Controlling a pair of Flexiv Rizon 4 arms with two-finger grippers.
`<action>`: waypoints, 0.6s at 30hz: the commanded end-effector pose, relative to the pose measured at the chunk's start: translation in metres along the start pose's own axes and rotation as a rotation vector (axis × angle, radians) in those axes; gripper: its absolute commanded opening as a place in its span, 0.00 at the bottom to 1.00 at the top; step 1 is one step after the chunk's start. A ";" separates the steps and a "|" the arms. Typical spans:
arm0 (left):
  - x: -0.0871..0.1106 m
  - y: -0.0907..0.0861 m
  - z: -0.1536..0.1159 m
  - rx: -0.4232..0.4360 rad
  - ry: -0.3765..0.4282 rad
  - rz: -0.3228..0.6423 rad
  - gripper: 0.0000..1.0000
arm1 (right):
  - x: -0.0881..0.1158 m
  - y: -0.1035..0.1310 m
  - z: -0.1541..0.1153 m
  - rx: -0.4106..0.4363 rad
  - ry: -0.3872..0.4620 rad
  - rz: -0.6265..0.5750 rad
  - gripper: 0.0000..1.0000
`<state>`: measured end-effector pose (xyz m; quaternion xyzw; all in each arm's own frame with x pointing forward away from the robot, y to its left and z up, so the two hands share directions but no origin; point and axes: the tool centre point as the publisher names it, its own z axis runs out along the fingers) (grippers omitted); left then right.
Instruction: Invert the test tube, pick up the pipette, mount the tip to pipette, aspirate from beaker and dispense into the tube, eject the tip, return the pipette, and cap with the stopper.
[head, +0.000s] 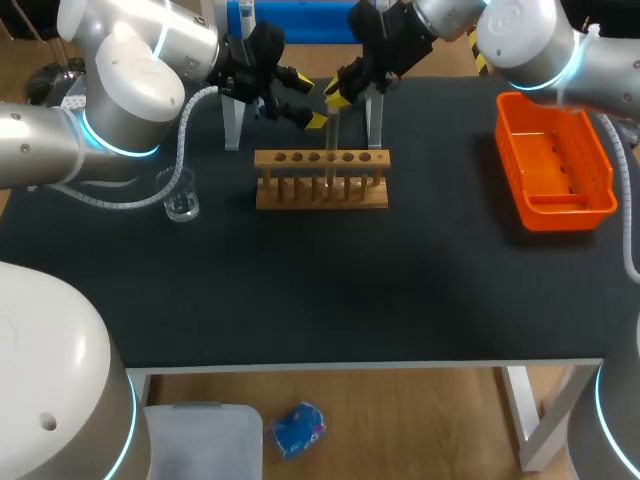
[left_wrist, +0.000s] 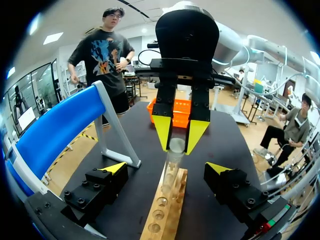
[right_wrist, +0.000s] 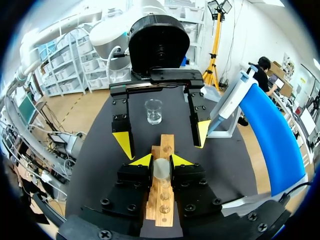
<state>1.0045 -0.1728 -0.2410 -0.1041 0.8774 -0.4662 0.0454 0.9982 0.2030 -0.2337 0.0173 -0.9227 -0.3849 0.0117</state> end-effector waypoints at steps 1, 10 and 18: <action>-0.001 -0.001 0.000 -0.004 0.004 -0.002 1.00 | -0.003 -0.001 0.003 0.006 0.012 0.005 0.00; -0.001 -0.001 0.000 -0.004 0.004 -0.002 1.00 | -0.002 -0.005 0.007 0.014 0.023 0.014 0.00; -0.001 -0.001 0.000 -0.004 0.004 -0.002 1.00 | -0.002 -0.008 0.009 0.028 0.021 0.020 0.00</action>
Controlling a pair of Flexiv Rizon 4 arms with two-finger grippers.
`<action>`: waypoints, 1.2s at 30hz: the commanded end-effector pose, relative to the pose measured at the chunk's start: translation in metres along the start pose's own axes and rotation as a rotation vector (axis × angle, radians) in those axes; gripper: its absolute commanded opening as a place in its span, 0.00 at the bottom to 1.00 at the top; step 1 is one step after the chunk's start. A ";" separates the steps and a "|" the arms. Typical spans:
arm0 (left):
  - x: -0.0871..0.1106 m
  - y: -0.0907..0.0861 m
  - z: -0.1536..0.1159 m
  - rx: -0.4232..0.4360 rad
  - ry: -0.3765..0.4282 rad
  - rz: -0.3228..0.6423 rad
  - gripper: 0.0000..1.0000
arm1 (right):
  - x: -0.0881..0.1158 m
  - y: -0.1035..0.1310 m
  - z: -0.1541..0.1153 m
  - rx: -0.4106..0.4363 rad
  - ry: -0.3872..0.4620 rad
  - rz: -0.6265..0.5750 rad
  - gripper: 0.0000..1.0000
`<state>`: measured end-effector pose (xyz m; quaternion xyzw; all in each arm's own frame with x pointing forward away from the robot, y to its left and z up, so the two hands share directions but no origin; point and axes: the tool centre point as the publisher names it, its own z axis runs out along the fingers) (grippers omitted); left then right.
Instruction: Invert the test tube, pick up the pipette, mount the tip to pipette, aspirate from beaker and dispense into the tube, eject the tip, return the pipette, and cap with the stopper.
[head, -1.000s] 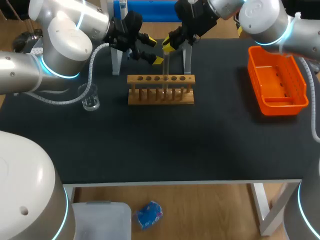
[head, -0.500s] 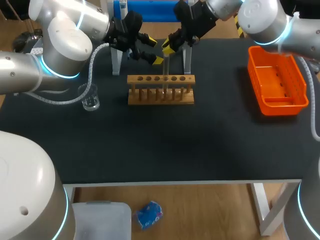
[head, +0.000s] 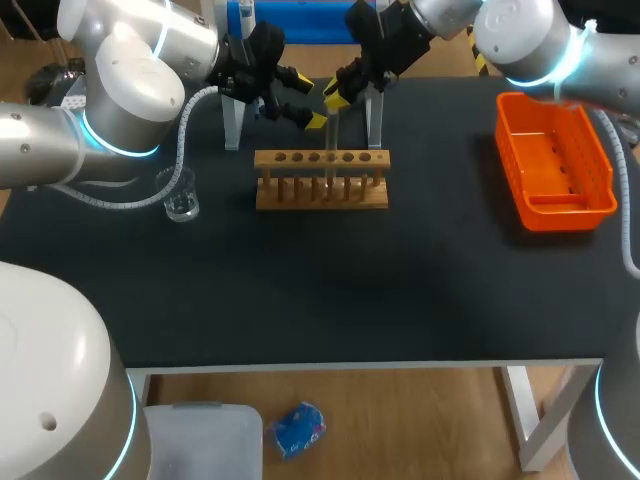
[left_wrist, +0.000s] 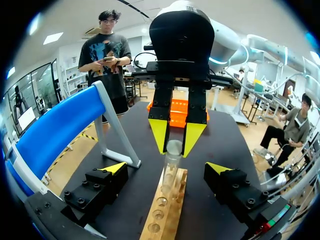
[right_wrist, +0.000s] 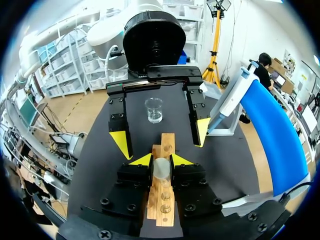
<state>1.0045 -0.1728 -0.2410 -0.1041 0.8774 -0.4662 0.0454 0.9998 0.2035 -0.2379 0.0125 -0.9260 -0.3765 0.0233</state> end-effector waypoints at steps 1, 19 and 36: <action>-0.001 -0.001 0.000 -0.004 0.004 -0.002 1.00 | -0.001 -0.005 0.006 0.012 0.002 0.002 0.00; -0.001 -0.001 0.000 -0.004 0.004 -0.002 1.00 | 0.008 0.003 -0.012 -0.028 -0.016 -0.025 0.92; -0.001 -0.001 0.000 -0.004 0.004 -0.002 1.00 | 0.016 0.013 -0.022 -0.374 0.028 -0.086 0.00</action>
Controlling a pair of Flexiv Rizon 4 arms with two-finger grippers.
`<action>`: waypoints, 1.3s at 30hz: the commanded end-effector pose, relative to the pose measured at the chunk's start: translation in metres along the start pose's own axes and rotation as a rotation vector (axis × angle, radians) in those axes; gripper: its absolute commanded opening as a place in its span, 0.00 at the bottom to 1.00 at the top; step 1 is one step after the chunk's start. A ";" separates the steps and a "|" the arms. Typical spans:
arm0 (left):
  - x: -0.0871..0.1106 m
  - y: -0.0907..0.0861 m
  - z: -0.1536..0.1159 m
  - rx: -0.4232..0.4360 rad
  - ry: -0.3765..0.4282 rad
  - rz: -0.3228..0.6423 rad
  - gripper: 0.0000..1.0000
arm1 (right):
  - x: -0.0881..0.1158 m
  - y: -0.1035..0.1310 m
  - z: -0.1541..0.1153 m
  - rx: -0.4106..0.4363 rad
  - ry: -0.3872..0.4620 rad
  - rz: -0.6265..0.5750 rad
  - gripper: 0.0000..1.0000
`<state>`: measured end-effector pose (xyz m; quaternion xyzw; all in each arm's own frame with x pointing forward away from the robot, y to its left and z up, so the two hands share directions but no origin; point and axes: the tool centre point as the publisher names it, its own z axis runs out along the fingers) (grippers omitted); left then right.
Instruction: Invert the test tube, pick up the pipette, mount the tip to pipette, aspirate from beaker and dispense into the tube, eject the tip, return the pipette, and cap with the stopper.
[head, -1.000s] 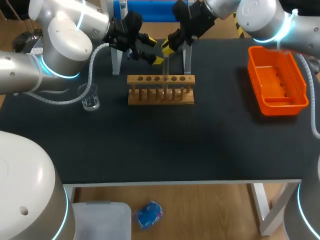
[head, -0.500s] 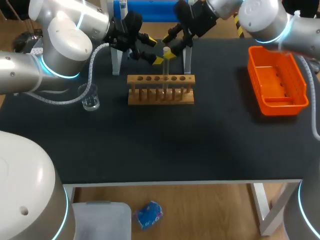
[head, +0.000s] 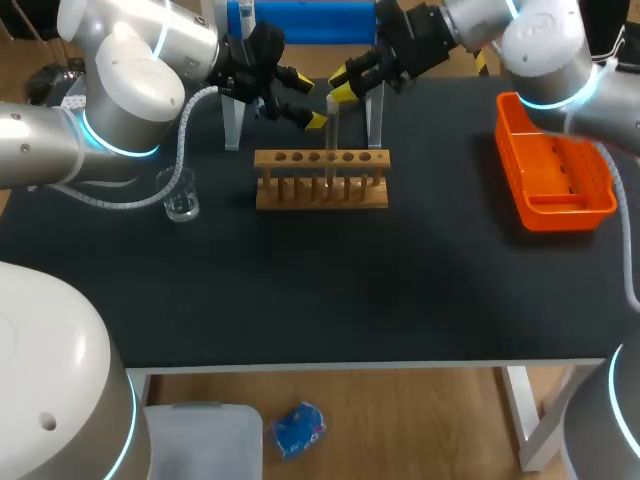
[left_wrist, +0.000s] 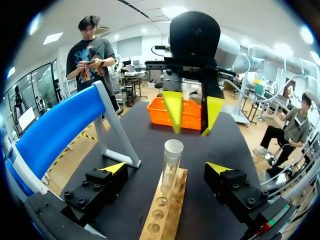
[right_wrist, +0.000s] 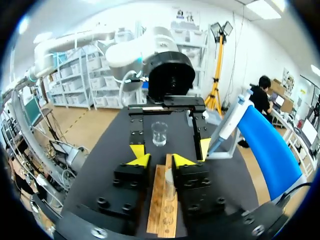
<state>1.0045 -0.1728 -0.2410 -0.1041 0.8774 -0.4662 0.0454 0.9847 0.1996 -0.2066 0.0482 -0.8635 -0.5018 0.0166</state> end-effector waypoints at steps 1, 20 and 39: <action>-0.001 -0.001 0.000 -0.004 0.004 -0.002 1.00 | 0.000 -0.007 0.001 -0.114 0.013 -0.008 0.00; -0.001 -0.001 0.000 -0.004 0.004 -0.002 1.00 | -0.003 0.001 0.012 -0.305 0.084 -0.021 0.00; -0.001 -0.001 0.000 -0.004 0.004 -0.002 1.00 | -0.014 -0.003 0.020 -0.396 0.107 0.015 0.00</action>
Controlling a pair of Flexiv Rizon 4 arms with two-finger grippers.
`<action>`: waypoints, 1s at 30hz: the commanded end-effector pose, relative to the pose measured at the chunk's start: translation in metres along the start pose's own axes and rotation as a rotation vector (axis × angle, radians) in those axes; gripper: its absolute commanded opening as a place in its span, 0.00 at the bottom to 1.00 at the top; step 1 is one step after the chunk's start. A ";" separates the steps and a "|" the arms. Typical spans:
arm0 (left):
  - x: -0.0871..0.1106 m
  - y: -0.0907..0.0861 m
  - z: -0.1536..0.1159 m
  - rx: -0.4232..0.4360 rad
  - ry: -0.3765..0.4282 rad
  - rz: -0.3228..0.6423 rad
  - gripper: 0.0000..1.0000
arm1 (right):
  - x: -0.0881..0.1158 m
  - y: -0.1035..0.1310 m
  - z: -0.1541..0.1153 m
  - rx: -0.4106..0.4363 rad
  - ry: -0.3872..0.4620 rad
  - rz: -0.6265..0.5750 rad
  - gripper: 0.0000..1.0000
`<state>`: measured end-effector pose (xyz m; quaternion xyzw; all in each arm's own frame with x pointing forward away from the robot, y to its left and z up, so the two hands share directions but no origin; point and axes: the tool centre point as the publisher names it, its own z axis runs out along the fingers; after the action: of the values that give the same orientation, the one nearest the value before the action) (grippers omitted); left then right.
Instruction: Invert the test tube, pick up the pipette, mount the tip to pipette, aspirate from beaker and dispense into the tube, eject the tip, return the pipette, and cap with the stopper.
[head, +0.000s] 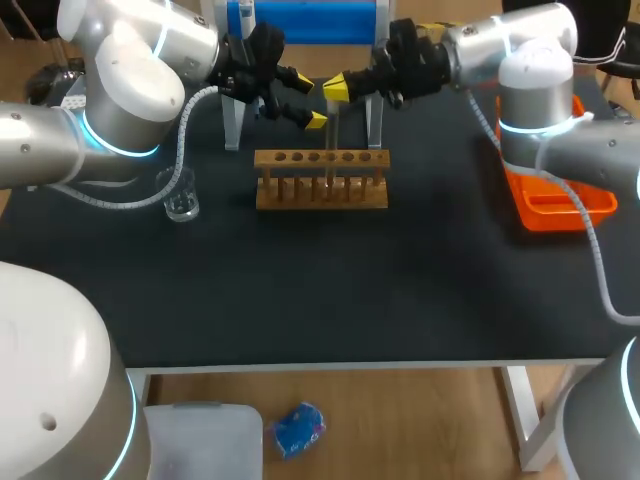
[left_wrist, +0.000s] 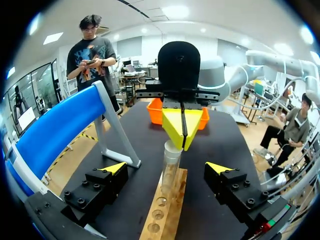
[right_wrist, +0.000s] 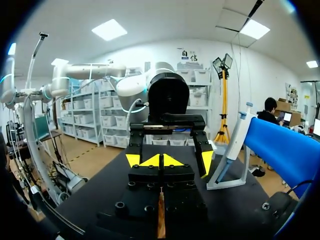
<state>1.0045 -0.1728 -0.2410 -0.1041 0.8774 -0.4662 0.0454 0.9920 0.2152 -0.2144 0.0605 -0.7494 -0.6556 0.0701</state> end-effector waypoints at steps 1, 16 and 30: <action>-0.001 -0.001 0.000 -0.004 0.004 -0.002 1.00 | -0.006 -0.005 0.001 -0.015 0.016 0.002 0.00; -0.001 -0.001 0.000 -0.004 0.004 -0.002 1.00 | -0.014 -0.011 0.005 -0.048 0.026 0.014 0.00; -0.001 -0.001 0.000 -0.004 0.004 -0.002 1.00 | -0.014 -0.024 0.008 -0.054 0.022 0.043 0.00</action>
<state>1.0045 -0.1728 -0.2410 -0.1041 0.8774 -0.4661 0.0454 1.0028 0.2221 -0.2274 0.0487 -0.7326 -0.6727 0.0917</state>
